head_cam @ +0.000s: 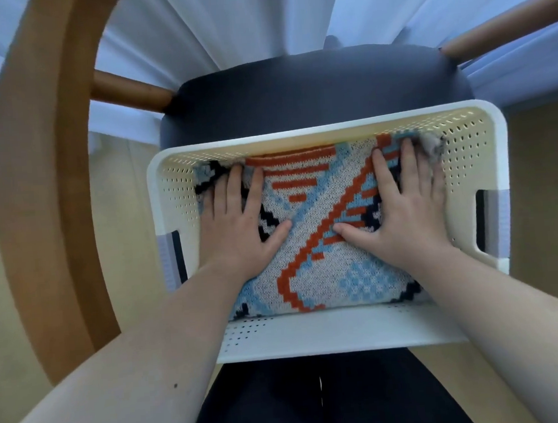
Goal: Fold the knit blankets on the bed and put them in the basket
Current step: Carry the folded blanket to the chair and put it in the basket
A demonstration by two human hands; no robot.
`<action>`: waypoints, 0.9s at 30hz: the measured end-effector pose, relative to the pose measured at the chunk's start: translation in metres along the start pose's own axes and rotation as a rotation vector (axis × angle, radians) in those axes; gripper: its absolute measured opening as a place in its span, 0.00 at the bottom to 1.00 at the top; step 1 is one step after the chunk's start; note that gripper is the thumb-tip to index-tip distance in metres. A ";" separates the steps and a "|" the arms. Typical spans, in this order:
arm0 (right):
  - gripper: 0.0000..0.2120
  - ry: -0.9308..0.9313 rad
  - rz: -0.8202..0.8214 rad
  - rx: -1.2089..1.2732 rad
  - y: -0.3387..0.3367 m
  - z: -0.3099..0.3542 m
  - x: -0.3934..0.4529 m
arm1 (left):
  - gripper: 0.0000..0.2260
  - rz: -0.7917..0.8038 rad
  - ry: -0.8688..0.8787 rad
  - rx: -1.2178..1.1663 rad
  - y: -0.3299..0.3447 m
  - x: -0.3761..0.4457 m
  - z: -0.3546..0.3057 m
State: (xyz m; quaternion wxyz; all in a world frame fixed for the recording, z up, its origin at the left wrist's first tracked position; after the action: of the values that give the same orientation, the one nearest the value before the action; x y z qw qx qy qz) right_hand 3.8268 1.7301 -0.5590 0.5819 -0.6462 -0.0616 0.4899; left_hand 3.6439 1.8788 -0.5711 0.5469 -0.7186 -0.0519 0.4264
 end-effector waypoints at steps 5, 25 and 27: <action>0.53 0.019 -0.098 -0.065 -0.007 -0.002 -0.004 | 0.40 -0.037 0.020 0.043 -0.004 0.002 -0.001; 0.43 0.098 -0.274 0.242 -0.137 -0.022 -0.238 | 0.35 -0.239 0.905 -0.005 -0.197 -0.151 -0.176; 0.43 0.200 -0.323 0.266 -0.143 -0.048 -0.288 | 0.35 -0.269 1.048 0.061 -0.216 -0.183 -0.216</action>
State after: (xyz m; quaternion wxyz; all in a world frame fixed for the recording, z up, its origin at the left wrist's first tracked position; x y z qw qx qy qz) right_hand 3.7830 1.5550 -0.2880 0.7362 -0.5907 -0.0412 0.3277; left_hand 3.7580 1.7049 -0.2821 0.5700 -0.8057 0.1486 -0.0616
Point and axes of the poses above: each hand's wrist, its own x-axis towards the middle knuckle, its own y-axis out of the palm, z = x × y, the point moved 10 cm from there along x, towards the middle knuckle, and after that the axes turned 5 degrees about z, right-handed, at the moved point
